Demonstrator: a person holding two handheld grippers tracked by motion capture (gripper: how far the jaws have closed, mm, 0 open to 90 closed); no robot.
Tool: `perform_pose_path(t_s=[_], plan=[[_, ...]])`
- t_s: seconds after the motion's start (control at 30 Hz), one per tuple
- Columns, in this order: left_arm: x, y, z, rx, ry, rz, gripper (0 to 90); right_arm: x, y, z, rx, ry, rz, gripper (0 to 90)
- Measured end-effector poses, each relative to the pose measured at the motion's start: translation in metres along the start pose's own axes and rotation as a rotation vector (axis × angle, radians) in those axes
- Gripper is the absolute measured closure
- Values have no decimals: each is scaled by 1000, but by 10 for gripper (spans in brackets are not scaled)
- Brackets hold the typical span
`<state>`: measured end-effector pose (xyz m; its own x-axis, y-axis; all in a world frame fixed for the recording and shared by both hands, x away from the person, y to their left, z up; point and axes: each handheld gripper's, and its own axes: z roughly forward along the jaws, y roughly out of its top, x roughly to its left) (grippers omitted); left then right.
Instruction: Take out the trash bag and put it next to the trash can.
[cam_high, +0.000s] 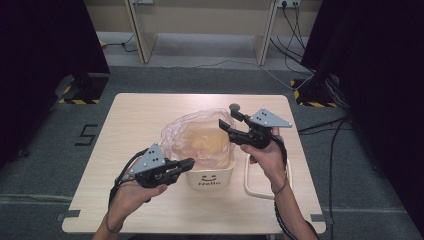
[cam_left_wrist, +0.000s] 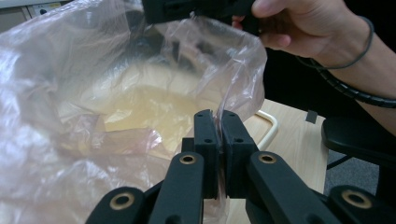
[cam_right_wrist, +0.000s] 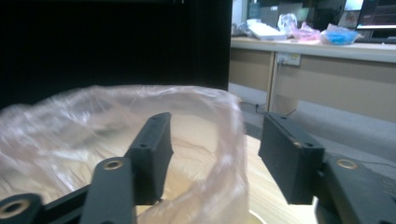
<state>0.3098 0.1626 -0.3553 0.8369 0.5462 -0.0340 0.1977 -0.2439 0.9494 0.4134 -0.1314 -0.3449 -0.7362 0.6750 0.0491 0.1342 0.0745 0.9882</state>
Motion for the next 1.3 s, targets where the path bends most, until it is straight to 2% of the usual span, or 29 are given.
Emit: perform_pose_path(t_s=[0.07,0.23,0.5,0.8,1.0,1.13,1.3], plan=[[0,1,-2,-4,5,0,863,0,7,-7,-24,3,30,356],[3,5,-8,-12,23,-1,863,0,15,-18,-25,3,50,332],[14,9,-26,-44,81,-25,862,-5,13,-26,18,-29,94,330],[26,10,-39,-60,116,-62,863,-8,8,-24,47,-27,92,329],[39,4,-52,-72,129,-115,862,-11,4,-22,63,-33,98,330],[44,2,-61,-74,137,-136,862,-14,1,-22,78,-45,103,330],[49,4,-72,-76,166,-134,861,-16,-1,-22,87,-49,104,330]])
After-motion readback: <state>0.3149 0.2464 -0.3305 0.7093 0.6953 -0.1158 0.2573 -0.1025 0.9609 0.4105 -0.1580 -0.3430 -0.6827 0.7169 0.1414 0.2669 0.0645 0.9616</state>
